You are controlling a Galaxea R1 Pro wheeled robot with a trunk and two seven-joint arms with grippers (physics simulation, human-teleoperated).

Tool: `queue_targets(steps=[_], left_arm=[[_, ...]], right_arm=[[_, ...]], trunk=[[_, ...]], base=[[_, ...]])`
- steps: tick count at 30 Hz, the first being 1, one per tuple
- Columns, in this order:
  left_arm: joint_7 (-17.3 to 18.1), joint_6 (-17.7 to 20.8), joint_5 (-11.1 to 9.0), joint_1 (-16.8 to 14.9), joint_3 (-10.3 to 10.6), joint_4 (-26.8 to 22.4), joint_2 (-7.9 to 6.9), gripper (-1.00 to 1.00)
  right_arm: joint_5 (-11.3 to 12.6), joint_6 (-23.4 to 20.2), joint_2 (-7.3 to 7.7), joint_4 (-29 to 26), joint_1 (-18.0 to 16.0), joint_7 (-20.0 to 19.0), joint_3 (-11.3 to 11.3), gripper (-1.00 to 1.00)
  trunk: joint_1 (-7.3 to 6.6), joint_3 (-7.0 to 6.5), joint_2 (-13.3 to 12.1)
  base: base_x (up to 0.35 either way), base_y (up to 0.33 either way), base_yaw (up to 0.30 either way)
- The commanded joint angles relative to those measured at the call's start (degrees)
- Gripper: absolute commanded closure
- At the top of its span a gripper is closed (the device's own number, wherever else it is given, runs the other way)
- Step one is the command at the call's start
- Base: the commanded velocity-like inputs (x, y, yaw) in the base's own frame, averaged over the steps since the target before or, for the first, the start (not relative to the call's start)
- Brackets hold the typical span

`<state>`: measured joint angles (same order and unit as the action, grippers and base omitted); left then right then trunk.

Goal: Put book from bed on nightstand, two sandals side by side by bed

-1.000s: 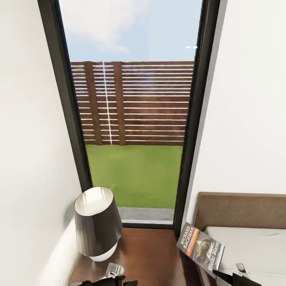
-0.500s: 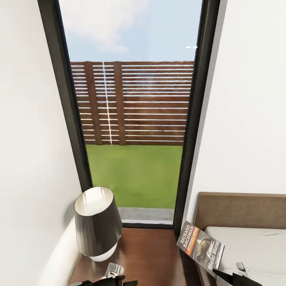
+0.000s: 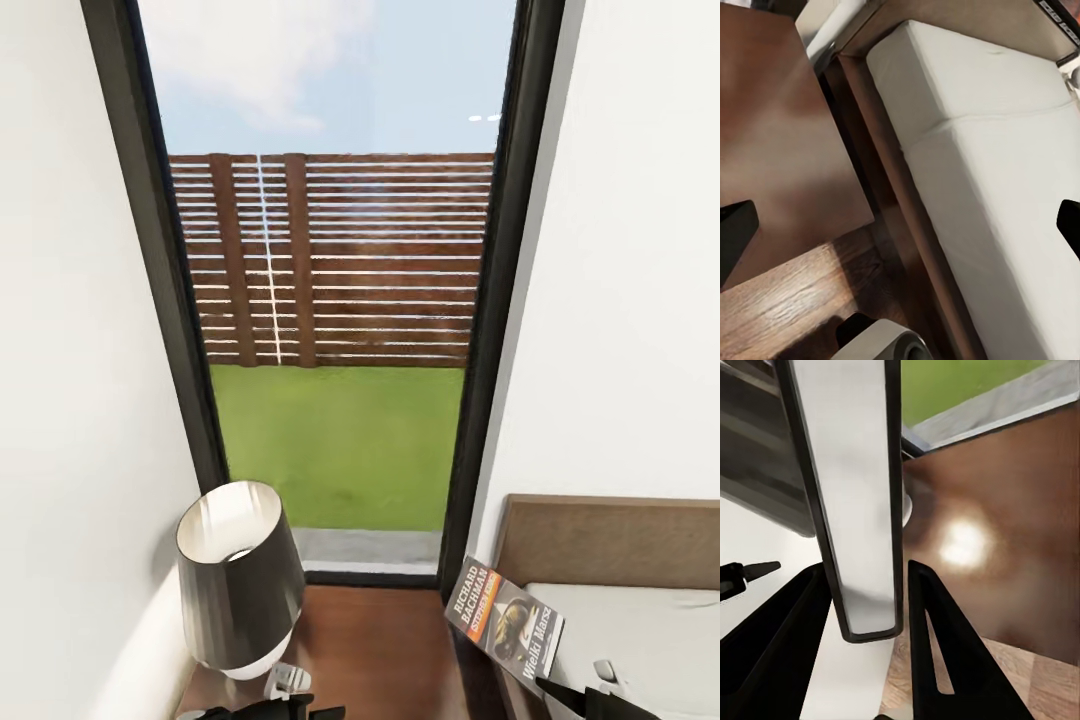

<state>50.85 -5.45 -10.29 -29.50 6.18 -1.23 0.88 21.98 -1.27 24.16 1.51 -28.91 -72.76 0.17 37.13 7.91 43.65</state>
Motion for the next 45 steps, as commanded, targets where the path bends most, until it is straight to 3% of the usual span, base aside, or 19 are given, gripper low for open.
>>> queue_targets(steps=[1, 26, 28, 32, 34, 36, 41, 45], left_arm=[[0.0, -0.5, -0.4, -0.1, 0.5, 0.1, 0.0, -1.0], [0.1, -0.5, -0.4, -0.1, 0.5, 0.1, 0.0, -1.0], [0.2, -0.5, -0.4, -0.1, 0.5, 0.1, 0.0, -1.0], [0.3, -0.5, -0.4, -0.1, 0.5, 0.1, 0.0, -1.0], [0.4, -0.5, -0.4, -0.1, 0.5, 0.1, 0.0, -1.0], [0.5, -0.4, -0.4, -0.1, 0.4, 0.0, -0.05, -1.0], [0.6, -0.4, -0.4, -0.1, 0.4, 0.0, -0.08, -1.0], [0.6, -0.4, -0.4, -0.1, 0.4, 0.0, -0.09, -1.0]], right_arm=[[0.2, -0.1, 0.01, 0.2, -0.1, -0.2, 0.0, 1.0], [0.3, -1.7, -0.62, -0.5, -0.1, -0.3, 0.0, 1.0], [0.5, -5.9, -2.33, -0.8, -0.2, -0.3, -0.1, 1.0], [0.4, -19.4, -7.74, -2.9, -0.2, -0.1, -0.1, 1.0], [0.5, -21.9, -8.63, -5.9, -0.2, 0.6, -0.1, 1.0], [0.7, -24.7, -9.43, -12.9, -0.2, 3.3, -0.2, 1.0], [0.8, -30.7, -12.09, -15.6, -0.3, 5.7, -0.3, 1.0], [0.9, -32.3, -12.69, -16.5, -0.4, 9.0, -0.4, 1.0]], trunk=[[0.04, 0.09, 0.1], [0.04, 0.09, 0.1], [0.04, 0.09, 0.1], [0.04, 0.09, 0.1], [0.04, 0.09, 0.1], [0.04, 0.09, 0.1], [0.04, 0.09, 0.1], [0.04, 0.09, 0.1]], base=[[0.29, 0.0, 0.0], [0.036, 0.0, 0.0], [0.0, 0.0, 0.0], [0.0, 0.0, 0.0], [0.0, 0.0, 0.0], [0.0, 0.0, 0.0], [0.0, 0.0, 0.0], [0.0, 0.0, 0.0]])
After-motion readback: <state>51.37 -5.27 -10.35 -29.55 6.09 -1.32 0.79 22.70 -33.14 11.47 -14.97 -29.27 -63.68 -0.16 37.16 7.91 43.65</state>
